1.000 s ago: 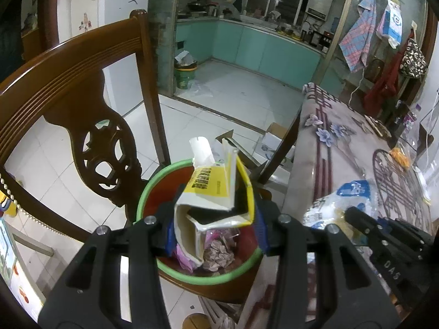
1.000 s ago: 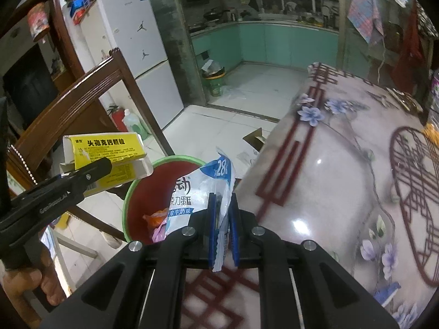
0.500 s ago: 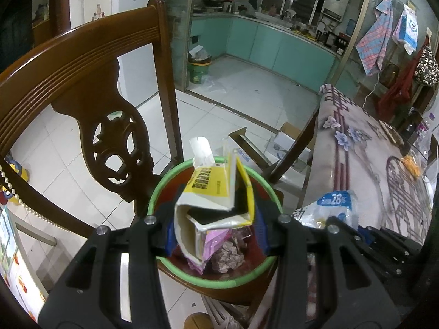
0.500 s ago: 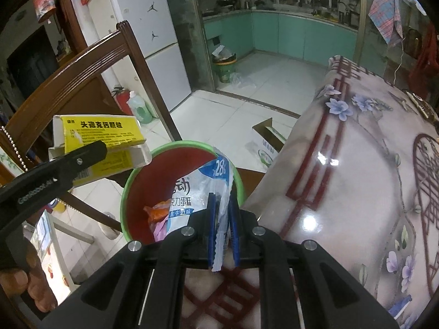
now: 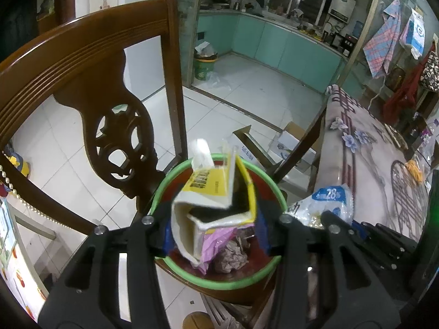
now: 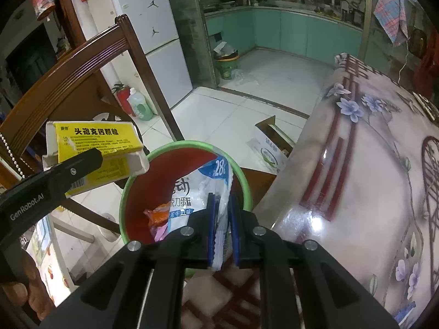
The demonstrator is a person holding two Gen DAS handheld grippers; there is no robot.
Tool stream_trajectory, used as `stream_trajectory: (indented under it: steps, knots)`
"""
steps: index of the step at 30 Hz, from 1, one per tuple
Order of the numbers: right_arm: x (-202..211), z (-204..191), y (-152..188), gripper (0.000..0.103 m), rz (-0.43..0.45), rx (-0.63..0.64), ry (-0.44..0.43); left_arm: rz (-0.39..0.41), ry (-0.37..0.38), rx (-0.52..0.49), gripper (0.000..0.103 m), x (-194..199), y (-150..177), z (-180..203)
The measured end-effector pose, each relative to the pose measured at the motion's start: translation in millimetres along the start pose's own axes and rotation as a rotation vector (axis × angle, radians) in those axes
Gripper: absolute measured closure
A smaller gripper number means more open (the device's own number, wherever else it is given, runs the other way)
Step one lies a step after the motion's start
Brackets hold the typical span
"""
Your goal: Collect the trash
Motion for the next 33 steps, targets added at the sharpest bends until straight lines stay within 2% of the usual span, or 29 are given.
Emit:
stream_trajectory:
  steps: [1, 2, 7, 9, 14, 17, 20, 25, 28, 31, 33]
  knots:
    - [0, 0, -1, 0.057, 0.002, 0.0, 0.008, 0.006, -0.002, 0.007, 0.036, 1, -2, 0]
    - [1, 1, -1, 0.05, 0.011, -0.001, 0.016, 0.022, 0.0, 0.019, 0.03, 3, -4, -1]
    - [10, 9, -2, 0.051, 0.028, 0.015, 0.055, 0.041, 0.005, 0.01, 0.028, 7, -6, 3]
    - [17, 15, 1, 0.047, 0.037, 0.003, 0.065, 0.04, 0.01, 0.0, 0.028, 7, -5, 8]
    - [54, 48, 21, 0.045, 0.066, -0.066, 0.103, 0.061, 0.047, -0.029, 0.022, 17, -1, 32]
    - [87, 77, 40, 0.026, 0.1, -0.126, 0.14, 0.072, 0.099, -0.067, 0.017, 28, 5, 61]
    - [125, 109, 63, 0.024, 0.14, -0.178, 0.196, 0.075, 0.156, -0.112, 0.012, 40, 17, 99]
    - [193, 167, 105, 0.021, 0.187, -0.251, 0.3, 0.085, 0.245, -0.155, 0.01, 63, 36, 159]
    - [227, 192, 125, 0.01, 0.213, -0.252, 0.348, 0.103, 0.292, -0.201, 0.008, 80, 53, 200]
    - [263, 211, 141, 0.008, 0.266, -0.22, 0.408, 0.121, 0.345, -0.235, 0.005, 96, 72, 234]
    - [286, 217, 152, 0.007, 0.336, -0.189, 0.439, 0.162, 0.396, -0.247, 0.005, 110, 83, 255]
Point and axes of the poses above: each gripper's, at about its wrist camera, not at the fingertips, and x roughly against the way its jaws point, z to its right, y to its underside, the point moved 9 cm from there along -x, roughly the way its jaws point, and after that the axes turned 15 degrees about x, right-handed, at the moved point
